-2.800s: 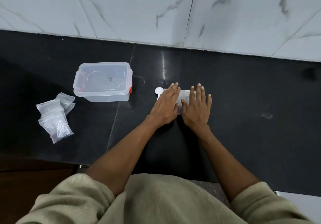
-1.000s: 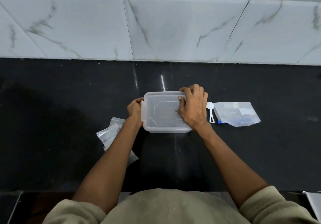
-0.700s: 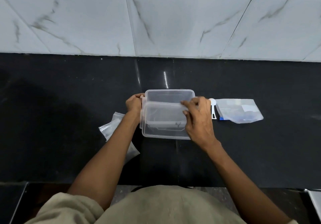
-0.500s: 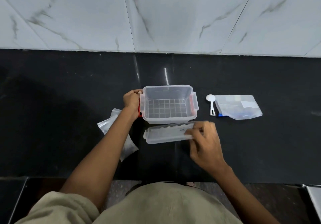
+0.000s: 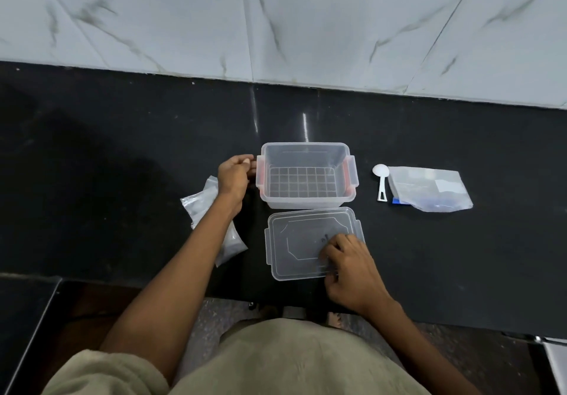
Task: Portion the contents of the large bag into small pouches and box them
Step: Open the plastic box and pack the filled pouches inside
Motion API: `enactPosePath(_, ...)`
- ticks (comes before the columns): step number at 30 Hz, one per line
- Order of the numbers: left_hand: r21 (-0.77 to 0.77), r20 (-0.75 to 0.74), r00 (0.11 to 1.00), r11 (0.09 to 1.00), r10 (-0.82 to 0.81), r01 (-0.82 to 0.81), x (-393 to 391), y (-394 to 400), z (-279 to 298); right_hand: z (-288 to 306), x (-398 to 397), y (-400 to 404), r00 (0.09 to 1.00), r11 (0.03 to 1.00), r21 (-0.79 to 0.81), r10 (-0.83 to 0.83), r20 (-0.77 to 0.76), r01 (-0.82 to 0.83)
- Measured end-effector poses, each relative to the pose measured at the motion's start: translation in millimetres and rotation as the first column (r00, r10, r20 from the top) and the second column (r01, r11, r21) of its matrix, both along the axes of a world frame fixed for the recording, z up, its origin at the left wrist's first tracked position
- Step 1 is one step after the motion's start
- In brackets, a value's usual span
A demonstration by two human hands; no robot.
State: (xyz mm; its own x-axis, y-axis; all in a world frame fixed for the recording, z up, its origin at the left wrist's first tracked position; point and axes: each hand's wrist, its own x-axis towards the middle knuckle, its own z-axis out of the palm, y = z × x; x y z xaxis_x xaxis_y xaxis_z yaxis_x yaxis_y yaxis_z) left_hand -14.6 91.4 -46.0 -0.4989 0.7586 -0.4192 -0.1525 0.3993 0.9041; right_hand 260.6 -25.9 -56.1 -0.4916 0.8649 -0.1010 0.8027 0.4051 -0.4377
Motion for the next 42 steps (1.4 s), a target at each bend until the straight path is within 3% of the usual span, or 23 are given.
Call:
enactPosePath(5,0.096,-0.028,0.997,0.993,0.072,-0.069,-21,-19,5,17,-51,18,0.984,0.999,0.024,0.047,-0.173,-0.043)
enactPosePath(8,0.262,0.117,0.983,0.951,0.14,-0.167,-41,-34,17,23,-95,25,0.972,0.997,0.034,0.075,-0.223,-0.069)
enactPosePath(11,0.27,0.263,0.918,0.89,0.298,-0.367,-68,-47,21,25,-137,26,0.967,0.994,-0.076,0.063,-0.248,-0.084)
enactPosePath(13,0.168,0.149,0.876,0.861,0.459,-0.48,-84,-58,13,25,-162,27,0.976,0.987,-0.134,0.059,-0.209,-0.089)
enactPosePath(15,0.057,0.005,0.865,0.863,0.502,-0.501,-98,-69,-2,22,-183,28,0.982,0.979,-0.186,0.046,-0.186,-0.081)
enactPosePath(19,-0.132,-0.083,0.968,0.96,0.236,-0.245,-108,-88,-27,12,-210,31,0.986,0.954,-0.297,-0.092,-0.14,0.046)
enactPosePath(24,-0.181,-0.155,0.988,0.982,0.02,-0.048,-111,-90,-29,1,-213,35,0.937,0.888,-0.433,-0.272,-0.22,0.156)
enactPosePath(29,-0.27,-0.259,0.959,0.962,-0.119,0.047,-112,-78,-23,-5,-202,38,0.862,0.843,-0.522,-0.354,-0.363,0.127)
enactPosePath(35,-0.358,-0.295,0.912,0.918,-0.284,0.17,-110,-61,-14,-10,-202,42,0.83,0.814,-0.537,-0.445,-0.335,0.22)
enactPosePath(42,-0.354,-0.332,0.901,0.922,-0.28,0.156,-94,-57,-17,-3,-204,45,0.781,0.786,-0.577,-0.497,-0.377,0.222)
